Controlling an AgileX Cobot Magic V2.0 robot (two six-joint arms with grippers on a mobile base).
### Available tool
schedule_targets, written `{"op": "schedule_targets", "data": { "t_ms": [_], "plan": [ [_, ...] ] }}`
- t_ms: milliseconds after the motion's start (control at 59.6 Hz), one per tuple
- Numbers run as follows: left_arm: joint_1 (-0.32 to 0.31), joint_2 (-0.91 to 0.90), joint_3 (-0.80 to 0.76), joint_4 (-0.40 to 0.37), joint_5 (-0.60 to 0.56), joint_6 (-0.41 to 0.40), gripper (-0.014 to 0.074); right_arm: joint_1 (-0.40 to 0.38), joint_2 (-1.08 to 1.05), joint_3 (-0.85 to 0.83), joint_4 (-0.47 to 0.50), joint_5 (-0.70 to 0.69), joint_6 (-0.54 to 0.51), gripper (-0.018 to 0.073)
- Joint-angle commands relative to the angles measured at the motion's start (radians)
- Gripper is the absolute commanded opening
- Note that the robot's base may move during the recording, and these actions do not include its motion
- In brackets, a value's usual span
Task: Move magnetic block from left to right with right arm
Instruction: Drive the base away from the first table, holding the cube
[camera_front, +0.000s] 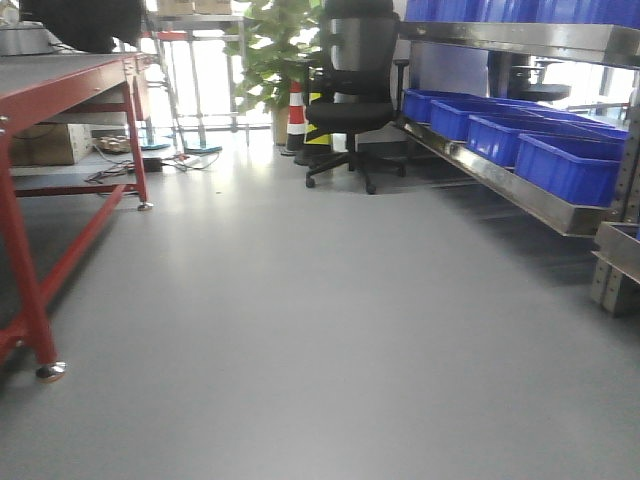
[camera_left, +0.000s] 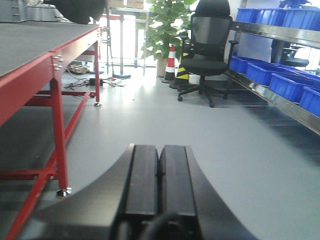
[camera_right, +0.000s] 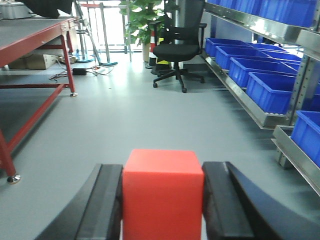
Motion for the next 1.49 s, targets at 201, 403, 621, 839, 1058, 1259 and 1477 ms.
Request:
{"op": "schedule_targets", "data": {
  "t_ms": [201,403,621,839,1058,1259,1477],
  "plan": [
    [-0.012,-0.014,0.009,0.000,-0.089,-0.004,-0.0116,-0.006,0.016,-0.027,-0.019,-0.084,-0.007,0.0162],
    [-0.012,-0.014,0.009,0.000,-0.089,-0.004,-0.0116,-0.006,0.016,-0.027,-0.019,-0.084,-0.007,0.0162],
    [-0.012,-0.014,0.009,0.000,-0.089,-0.004,-0.0116,-0.006,0.016,-0.027,-0.019,-0.084,-0.007,0.0162],
    [-0.012,-0.014,0.009,0.000,-0.089,-0.004,-0.0116,-0.006,0.016,-0.027,-0.019,-0.084,-0.007,0.0162],
    [-0.012,-0.014,0.009,0.000,-0.089,-0.004,-0.0116,-0.006,0.016,-0.027,-0.019,-0.084,-0.007,0.0162],
    [-0.012,-0.014,0.009,0.000,-0.089,-0.004,-0.0116,-0.006,0.016,-0.027,-0.019,-0.084,-0.007,0.0162],
    [-0.012,-0.014,0.009,0.000,-0.089,-0.004,-0.0116,-0.006,0.016,-0.027,-0.019,-0.084,-0.007,0.0162]
  ]
}}
